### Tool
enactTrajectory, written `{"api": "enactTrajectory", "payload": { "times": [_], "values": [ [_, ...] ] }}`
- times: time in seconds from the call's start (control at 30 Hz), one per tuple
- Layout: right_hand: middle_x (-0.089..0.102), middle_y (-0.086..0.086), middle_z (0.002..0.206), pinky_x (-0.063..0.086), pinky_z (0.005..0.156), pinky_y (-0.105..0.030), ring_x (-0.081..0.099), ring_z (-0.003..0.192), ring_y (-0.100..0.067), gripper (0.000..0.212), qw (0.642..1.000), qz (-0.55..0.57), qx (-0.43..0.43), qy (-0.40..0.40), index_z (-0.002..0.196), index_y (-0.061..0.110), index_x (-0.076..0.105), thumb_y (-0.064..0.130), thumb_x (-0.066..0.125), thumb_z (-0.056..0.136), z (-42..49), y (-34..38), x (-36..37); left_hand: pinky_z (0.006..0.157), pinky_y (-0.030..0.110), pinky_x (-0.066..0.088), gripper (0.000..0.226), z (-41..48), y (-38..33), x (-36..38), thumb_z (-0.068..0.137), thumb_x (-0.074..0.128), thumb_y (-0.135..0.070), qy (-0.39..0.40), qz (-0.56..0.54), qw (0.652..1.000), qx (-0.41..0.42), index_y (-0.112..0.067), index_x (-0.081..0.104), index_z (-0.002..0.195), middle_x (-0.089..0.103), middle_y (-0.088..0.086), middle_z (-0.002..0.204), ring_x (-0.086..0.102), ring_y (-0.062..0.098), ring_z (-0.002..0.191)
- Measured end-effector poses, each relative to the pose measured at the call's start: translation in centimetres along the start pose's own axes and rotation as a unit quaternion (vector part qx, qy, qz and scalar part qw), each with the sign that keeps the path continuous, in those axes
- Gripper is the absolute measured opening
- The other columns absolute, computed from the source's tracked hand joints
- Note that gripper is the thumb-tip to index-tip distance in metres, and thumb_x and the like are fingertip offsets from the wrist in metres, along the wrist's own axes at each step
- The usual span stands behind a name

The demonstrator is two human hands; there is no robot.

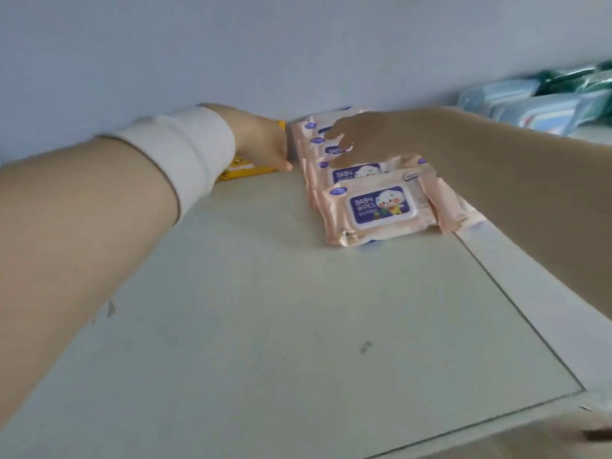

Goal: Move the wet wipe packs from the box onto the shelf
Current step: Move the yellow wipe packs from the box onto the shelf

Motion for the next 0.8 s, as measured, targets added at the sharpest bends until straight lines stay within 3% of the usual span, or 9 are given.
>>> {"api": "enactTrajectory", "payload": {
  "times": [0.03, 0.1, 0.17, 0.23, 0.3, 0.53, 0.63, 0.73, 0.8],
  "values": [
    [0.040, -0.008, 0.145, 0.030, 0.105, -0.031, 0.038, 0.132, -0.026, 0.058, 1.000, -0.017, 0.007, 0.000, 0.144, 0.014, 0.030, 0.037, 0.049, 0.094, -2.8, -2.3, -1.0, 0.079, 0.035, 0.048, 0.037, -0.6, -3.8, -0.5, 0.094, 0.048, -0.036, 0.058, -0.029, 0.998, 0.014, -0.009, 0.056, 0.118, 0.066, 0.007, 0.104, 0.063, 0.023, 0.089],
    [0.041, -0.008, 0.145, 0.028, 0.105, -0.031, 0.038, 0.132, -0.026, 0.058, 0.998, -0.052, 0.027, -0.010, 0.143, 0.013, 0.033, 0.037, 0.049, 0.093, -8.5, -7.7, -2.8, 0.083, 0.038, 0.051, 0.038, -1.7, -11.4, -1.8, 0.093, 0.050, -0.037, 0.121, -0.055, 0.990, 0.037, -0.012, 0.053, 0.121, 0.067, 0.007, 0.109, 0.066, 0.024, 0.095],
    [0.042, -0.006, 0.144, 0.028, 0.105, -0.030, 0.039, 0.131, -0.025, 0.057, 0.994, -0.082, 0.069, -0.016, 0.142, 0.014, 0.035, 0.039, 0.049, 0.093, -14.8, -14.2, -3.7, 0.090, 0.041, 0.051, 0.039, -2.0, -19.8, -3.8, 0.091, 0.052, -0.040, 0.103, 0.002, 0.991, 0.083, -0.015, 0.053, 0.120, 0.069, 0.003, 0.103, 0.066, 0.024, 0.097],
    [0.041, -0.004, 0.145, 0.026, 0.107, -0.030, 0.036, 0.133, -0.023, 0.057, 0.987, -0.094, 0.130, 0.006, 0.142, 0.016, 0.034, 0.042, 0.048, 0.093, -21.3, -21.4, -3.3, 0.081, 0.035, 0.053, 0.036, -2.3, -29.1, -5.3, 0.091, 0.052, -0.040, 0.077, 0.025, 0.986, 0.144, -0.016, 0.054, 0.118, 0.069, 0.000, 0.096, 0.064, 0.020, 0.085],
    [0.036, -0.003, 0.148, 0.024, 0.109, -0.031, 0.031, 0.137, -0.022, 0.059, 0.975, -0.087, 0.203, 0.038, 0.144, 0.015, 0.031, 0.043, 0.044, 0.094, -27.8, -28.4, -2.3, 0.070, 0.029, 0.049, 0.037, -2.9, -38.4, -6.0, 0.092, 0.051, -0.039, 0.081, 0.033, 0.975, 0.202, -0.015, 0.054, 0.119, 0.068, 0.003, 0.105, 0.064, 0.017, 0.082],
    [0.041, -0.011, 0.144, 0.031, 0.107, -0.034, 0.040, 0.131, -0.028, 0.056, 0.918, -0.018, 0.385, 0.094, 0.140, 0.007, 0.039, 0.041, 0.043, 0.095, -47.6, -49.7, 3.7, 0.091, 0.036, 0.051, 0.043, -5.0, -67.4, -4.2, 0.092, 0.049, -0.043, 0.100, 0.127, 0.922, 0.351, -0.017, 0.049, 0.126, 0.062, -0.004, 0.099, 0.066, 0.016, 0.095],
    [0.050, -0.014, 0.136, 0.038, 0.099, -0.031, 0.048, 0.123, -0.029, 0.053, 0.887, 0.028, 0.443, 0.126, 0.134, 0.005, 0.047, 0.039, 0.046, 0.094, -54.5, -58.1, 7.7, 0.095, 0.040, 0.048, 0.036, -5.3, -79.0, -2.2, 0.091, 0.047, -0.047, 0.106, 0.193, 0.881, 0.419, -0.019, 0.056, 0.112, 0.065, -0.004, 0.094, 0.063, 0.018, 0.091],
    [0.044, -0.008, 0.141, 0.032, 0.104, -0.030, 0.042, 0.128, -0.024, 0.053, 0.854, 0.065, 0.497, 0.143, 0.139, 0.012, 0.041, 0.039, 0.048, 0.094, -60.4, -66.3, 12.1, 0.096, 0.044, 0.047, 0.042, -4.2, -90.0, 0.6, 0.092, 0.047, -0.048, 0.098, 0.223, 0.844, 0.477, -0.018, 0.055, 0.120, 0.065, 0.001, 0.103, 0.063, 0.021, 0.097],
    [0.048, -0.012, 0.138, 0.035, 0.103, -0.032, 0.047, 0.119, -0.024, 0.052, 0.825, 0.106, 0.529, 0.170, 0.138, 0.009, 0.041, 0.036, 0.050, 0.094, -63.4, -71.2, 15.9, 0.100, 0.044, 0.044, 0.048, -2.9, -96.2, 3.3, 0.093, 0.045, -0.046, 0.097, 0.244, 0.827, 0.498, -0.015, 0.049, 0.129, 0.061, 0.004, 0.118, 0.058, 0.024, 0.109]
  ]
}}
Point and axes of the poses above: each hand's wrist, its own z-axis towards the middle knuckle, its own x-axis out of the palm, y = z × x, the point moved 6 cm from there along z, towards the middle knuckle
